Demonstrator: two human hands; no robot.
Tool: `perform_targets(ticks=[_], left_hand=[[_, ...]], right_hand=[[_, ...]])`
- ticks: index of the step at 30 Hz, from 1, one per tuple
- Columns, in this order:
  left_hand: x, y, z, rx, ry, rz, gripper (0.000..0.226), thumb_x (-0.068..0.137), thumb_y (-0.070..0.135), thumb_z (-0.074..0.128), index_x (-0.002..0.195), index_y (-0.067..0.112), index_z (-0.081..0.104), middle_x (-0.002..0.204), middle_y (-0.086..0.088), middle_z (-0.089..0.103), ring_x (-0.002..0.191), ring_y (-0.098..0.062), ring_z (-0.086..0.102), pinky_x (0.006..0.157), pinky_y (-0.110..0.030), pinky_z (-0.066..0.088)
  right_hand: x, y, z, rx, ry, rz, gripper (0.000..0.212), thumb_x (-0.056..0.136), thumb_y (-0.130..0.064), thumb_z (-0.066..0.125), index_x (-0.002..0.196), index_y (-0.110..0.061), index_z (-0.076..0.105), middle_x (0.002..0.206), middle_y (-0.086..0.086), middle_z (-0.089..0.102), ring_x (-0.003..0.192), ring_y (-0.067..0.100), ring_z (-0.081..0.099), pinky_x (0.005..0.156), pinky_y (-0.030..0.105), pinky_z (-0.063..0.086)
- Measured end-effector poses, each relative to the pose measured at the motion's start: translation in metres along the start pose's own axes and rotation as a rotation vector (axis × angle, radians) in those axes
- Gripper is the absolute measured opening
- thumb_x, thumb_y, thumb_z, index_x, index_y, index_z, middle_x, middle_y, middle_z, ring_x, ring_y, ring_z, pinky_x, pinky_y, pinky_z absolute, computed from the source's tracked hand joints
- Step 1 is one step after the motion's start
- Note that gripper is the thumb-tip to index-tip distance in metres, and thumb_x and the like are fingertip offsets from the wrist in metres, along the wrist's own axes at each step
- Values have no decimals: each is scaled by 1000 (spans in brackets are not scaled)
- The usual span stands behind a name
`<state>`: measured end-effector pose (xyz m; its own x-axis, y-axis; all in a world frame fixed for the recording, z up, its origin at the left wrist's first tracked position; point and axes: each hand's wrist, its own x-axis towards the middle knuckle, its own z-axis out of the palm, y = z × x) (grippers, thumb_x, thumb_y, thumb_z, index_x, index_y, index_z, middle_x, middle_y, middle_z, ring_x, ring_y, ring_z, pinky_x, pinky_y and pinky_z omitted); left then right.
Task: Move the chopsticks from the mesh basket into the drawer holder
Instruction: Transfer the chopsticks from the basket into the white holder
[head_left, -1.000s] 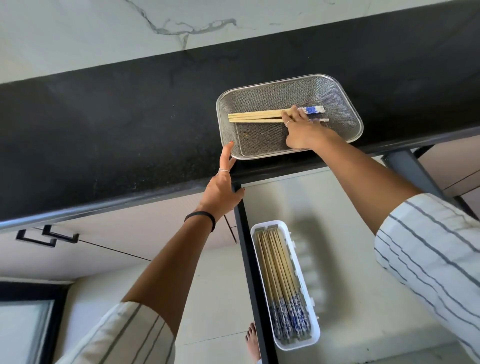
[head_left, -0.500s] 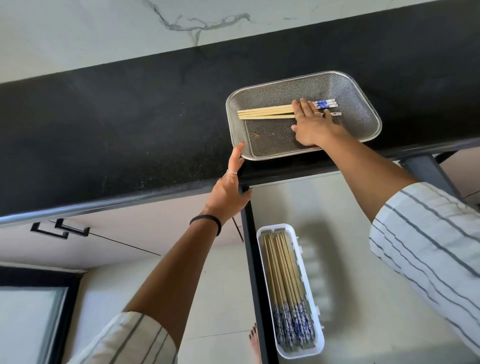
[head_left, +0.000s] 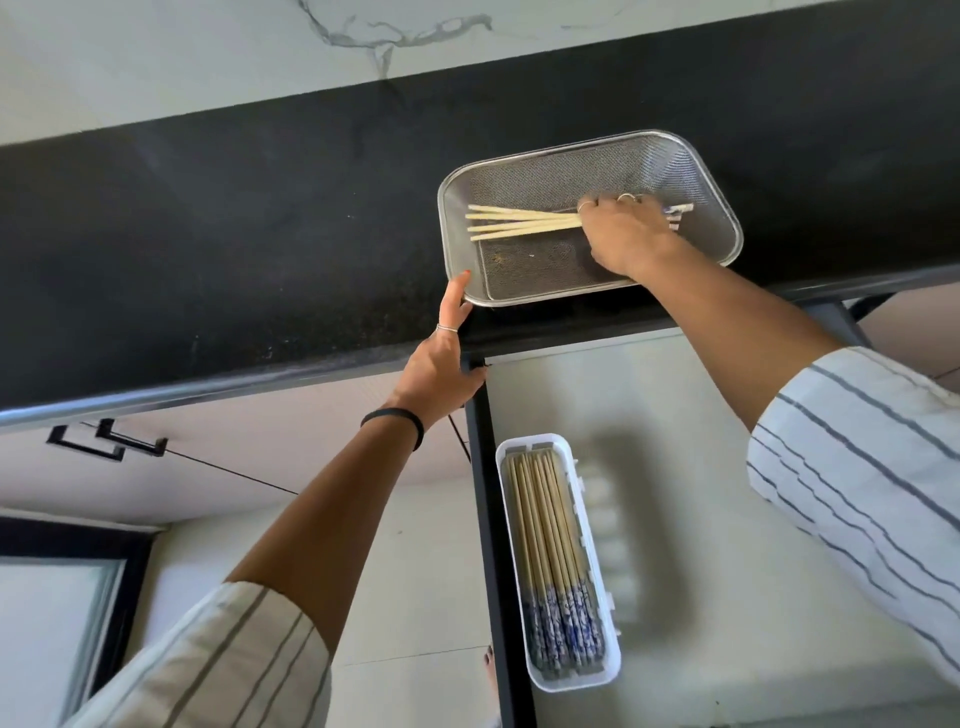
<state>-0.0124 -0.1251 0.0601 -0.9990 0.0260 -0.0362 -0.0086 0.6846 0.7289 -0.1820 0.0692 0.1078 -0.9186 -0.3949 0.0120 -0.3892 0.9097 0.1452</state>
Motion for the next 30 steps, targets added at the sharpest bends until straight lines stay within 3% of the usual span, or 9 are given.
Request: perform_targets(ticks=[4, 8, 11, 15, 18, 20, 23, 27, 30], left_hand=[[-1, -1, 0, 17, -21, -14, 114, 80, -7, 64, 148, 37, -15, 157, -10, 28, 81, -16, 57, 75, -13, 47], [-1, 4, -2, 24, -38, -22, 114, 81, -7, 65, 149, 34, -16, 157, -10, 26, 76, -28, 68, 73, -16, 53], [-2, 7, -4, 36, -44, -21, 113, 81, -7, 65, 149, 33, -16, 157, -11, 25, 75, -30, 69, 74, -22, 55], [-3, 8, -5, 33, -43, -19, 113, 81, -7, 65, 149, 32, -16, 157, -13, 25, 78, -25, 70, 78, -25, 57], [-4, 8, -3, 23, -44, -24, 113, 81, -7, 65, 149, 32, -16, 156, -15, 26, 92, -25, 69, 85, -32, 57], [-4, 8, -5, 25, -43, -4, 113, 80, -8, 64, 149, 33, -16, 155, -17, 27, 99, -26, 68, 85, -36, 57], [-3, 8, -7, 26, -53, -10, 114, 80, -7, 63, 148, 36, -17, 156, -15, 27, 78, -25, 70, 80, -39, 57], [-3, 8, -8, 21, -64, -23, 115, 80, -6, 65, 149, 37, -16, 157, -12, 27, 73, -26, 69, 80, -40, 57], [-3, 6, -9, 4, -73, -10, 116, 79, -5, 66, 149, 37, -16, 157, -13, 25, 98, -32, 67, 86, -41, 56]], right_hand=[[-22, 4, -23, 28, 31, -10, 36, 86, 4, 45, 121, -2, 47, 113, 21, 64, 105, 39, 60, 82, 47, 44], [-57, 3, -52, 152, 66, -5, 37, 87, 0, 45, 123, -6, 47, 103, 17, 65, 90, 37, 61, 69, 40, 39], [-89, 0, -70, 375, 2, 12, 19, 93, -10, 44, 108, -16, 53, 95, 10, 61, 77, 27, 52, 64, 37, 39], [-143, -6, -75, 880, -192, 51, 14, 96, -13, 36, 101, -16, 49, 77, 5, 61, 66, 22, 61, 45, 29, 45], [-188, -20, -58, 1112, -311, 48, 13, 97, -3, 33, 98, -10, 44, 66, 6, 57, 51, 11, 56, 52, 29, 47], [-219, -33, -38, 1192, -437, 54, 12, 99, -7, 35, 96, -12, 46, 67, 5, 61, 57, 14, 57, 63, 39, 50], [-259, -49, -5, 1290, -656, 97, 9, 100, -15, 38, 100, -13, 47, 74, 9, 65, 67, 26, 60, 74, 56, 51], [-301, -74, 37, 1349, -760, 282, 7, 99, -21, 42, 98, -18, 48, 71, 4, 66, 62, 19, 64, 64, 35, 55], [-314, -91, 67, 1331, -782, 513, 10, 98, -14, 40, 101, -11, 49, 71, 8, 63, 57, 19, 64, 57, 32, 53]])
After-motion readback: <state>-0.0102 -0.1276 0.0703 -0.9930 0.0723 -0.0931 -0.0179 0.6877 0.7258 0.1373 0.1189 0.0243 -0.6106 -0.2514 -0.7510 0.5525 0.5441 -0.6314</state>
